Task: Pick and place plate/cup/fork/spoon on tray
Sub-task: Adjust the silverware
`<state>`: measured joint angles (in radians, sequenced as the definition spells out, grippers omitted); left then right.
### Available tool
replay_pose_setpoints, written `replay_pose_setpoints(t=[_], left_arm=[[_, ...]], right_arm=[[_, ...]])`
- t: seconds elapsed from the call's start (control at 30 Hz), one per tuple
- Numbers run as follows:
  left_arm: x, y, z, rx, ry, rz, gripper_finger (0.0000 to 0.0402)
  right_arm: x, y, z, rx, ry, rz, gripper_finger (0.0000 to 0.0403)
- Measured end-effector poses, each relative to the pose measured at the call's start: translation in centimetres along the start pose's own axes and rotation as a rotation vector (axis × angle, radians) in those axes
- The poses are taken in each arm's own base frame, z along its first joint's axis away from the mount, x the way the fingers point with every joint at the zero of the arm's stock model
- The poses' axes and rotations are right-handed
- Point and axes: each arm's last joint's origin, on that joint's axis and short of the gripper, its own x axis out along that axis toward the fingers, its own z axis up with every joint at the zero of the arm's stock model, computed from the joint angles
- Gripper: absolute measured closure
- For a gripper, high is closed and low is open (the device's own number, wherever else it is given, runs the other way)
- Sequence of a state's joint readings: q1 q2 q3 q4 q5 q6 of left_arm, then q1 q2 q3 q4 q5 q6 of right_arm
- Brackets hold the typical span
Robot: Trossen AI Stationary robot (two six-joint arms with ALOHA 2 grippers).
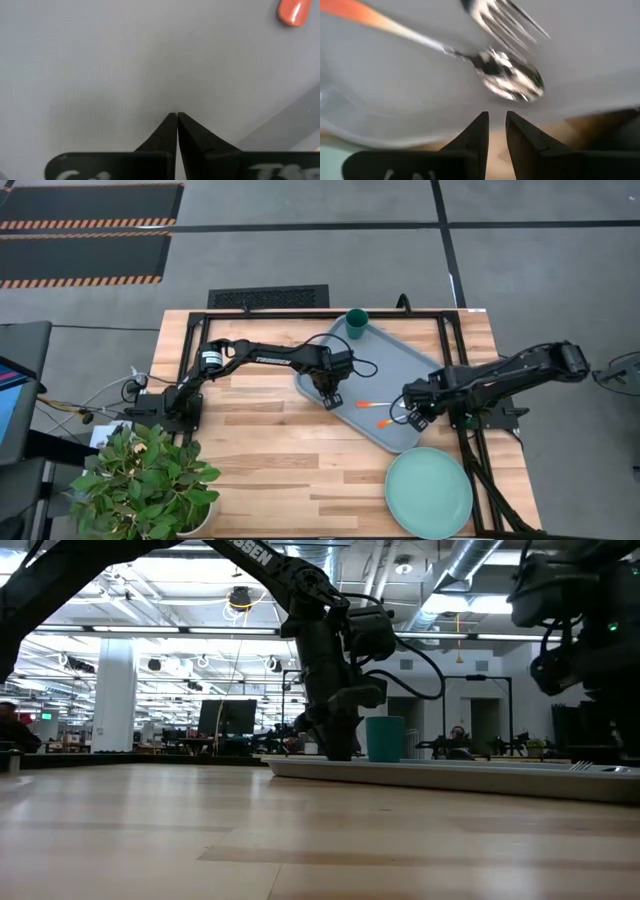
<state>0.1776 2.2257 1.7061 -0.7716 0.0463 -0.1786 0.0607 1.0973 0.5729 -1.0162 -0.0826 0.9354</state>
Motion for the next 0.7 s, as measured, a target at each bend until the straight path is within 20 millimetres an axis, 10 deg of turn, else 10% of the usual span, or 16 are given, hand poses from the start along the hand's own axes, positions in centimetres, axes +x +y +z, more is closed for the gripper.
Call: replay_pose_setpoints(t=[0.7], left_arm=[[0.0,0.0,0.1,-0.005,-0.006,-0.002,0.0401]], right_arm=[[1.9,-2.6,2.4,0.039,-0.105,-0.031,0.0313]])
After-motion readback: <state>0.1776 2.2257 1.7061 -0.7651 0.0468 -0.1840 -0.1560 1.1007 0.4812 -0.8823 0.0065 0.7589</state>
